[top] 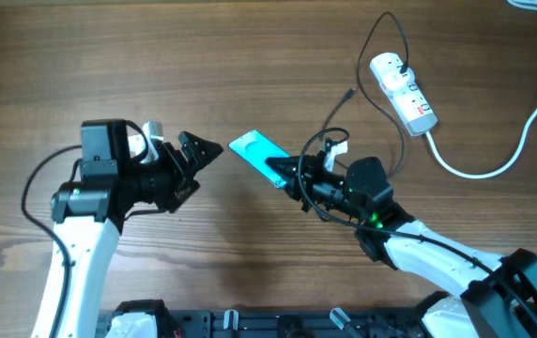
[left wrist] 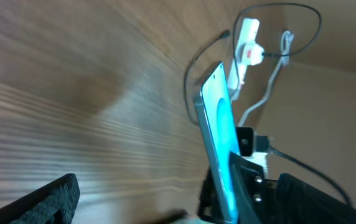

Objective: Plug charger to phone and switch on socket

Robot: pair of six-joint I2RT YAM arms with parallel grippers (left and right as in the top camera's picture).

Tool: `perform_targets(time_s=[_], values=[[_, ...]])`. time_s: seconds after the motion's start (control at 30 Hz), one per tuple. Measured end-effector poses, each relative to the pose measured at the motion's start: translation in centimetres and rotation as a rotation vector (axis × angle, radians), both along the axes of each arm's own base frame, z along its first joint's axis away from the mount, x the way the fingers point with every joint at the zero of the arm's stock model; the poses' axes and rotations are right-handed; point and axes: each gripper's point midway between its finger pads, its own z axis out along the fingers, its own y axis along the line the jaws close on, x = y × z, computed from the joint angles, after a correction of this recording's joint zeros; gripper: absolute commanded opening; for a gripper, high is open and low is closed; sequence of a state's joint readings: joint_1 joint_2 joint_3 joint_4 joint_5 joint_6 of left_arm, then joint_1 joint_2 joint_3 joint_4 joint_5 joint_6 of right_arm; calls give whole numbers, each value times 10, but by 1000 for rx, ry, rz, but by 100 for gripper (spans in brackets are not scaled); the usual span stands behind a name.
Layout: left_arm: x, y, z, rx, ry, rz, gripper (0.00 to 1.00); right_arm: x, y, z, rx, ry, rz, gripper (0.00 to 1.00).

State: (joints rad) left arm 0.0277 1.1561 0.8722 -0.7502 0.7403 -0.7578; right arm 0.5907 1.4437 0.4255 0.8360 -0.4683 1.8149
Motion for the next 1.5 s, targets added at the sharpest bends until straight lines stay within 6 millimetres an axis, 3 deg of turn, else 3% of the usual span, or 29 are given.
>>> perform_targets(time_s=[0.33,0.67,0.93,1.13,1.17,1.23,1.4,1.5], values=[[7,-24,-3,-134,116,11,100,5,-5,-12,-39,32,-46,4],[17,-30,-28,-164,242,50,99,-9,15,2,2,-9,-17,4],[28,-39,-23,-192,216,50,87,-10,19,1,-7,-16,-53,5],[25,-51,-22,-198,219,26,78,-8,18,4,-2,-24,-66,5],[24,-52,-22,-198,224,24,74,-8,19,5,3,-30,-66,5],[23,-55,-22,-200,232,23,57,-8,19,10,16,-42,-66,5],[27,-62,-18,-210,212,20,56,-8,20,13,25,-50,-67,5],[27,-66,-16,-215,212,15,45,-11,23,13,27,-47,-60,5]])
